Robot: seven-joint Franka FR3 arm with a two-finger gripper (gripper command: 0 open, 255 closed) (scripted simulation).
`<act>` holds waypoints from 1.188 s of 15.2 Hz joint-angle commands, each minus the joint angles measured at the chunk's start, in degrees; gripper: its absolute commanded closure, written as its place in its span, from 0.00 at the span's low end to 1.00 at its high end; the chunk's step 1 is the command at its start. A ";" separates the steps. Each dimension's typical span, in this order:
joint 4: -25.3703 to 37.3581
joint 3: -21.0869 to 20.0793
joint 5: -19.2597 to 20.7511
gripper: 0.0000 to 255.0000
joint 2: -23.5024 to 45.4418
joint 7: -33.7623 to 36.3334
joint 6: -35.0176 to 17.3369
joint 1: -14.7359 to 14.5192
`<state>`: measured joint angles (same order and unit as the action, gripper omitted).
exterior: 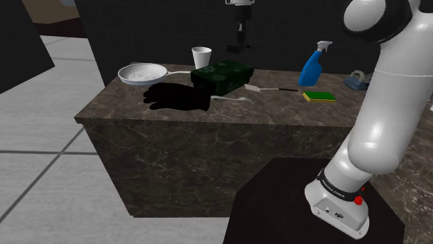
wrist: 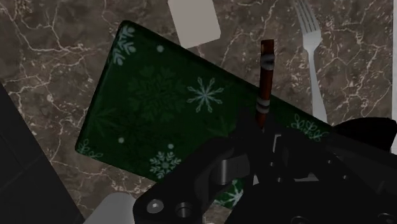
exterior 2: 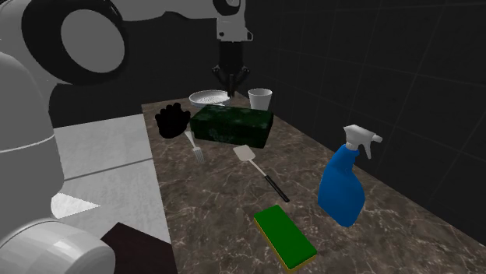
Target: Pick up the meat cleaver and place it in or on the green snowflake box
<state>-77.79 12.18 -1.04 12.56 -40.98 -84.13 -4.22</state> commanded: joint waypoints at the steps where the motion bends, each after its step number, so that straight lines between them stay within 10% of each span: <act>1: 7.85 -0.38 -1.13 1.00 5.59 0.74 2.34 0.00; 4: 26.43 -1.03 -3.20 1.00 17.52 1.82 9.10 1.06; 18: 6.67 -1.07 -2.22 1.00 12.04 2.01 -5.18 -0.55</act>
<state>-70.11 11.14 -3.27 24.67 -39.00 -88.35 -4.70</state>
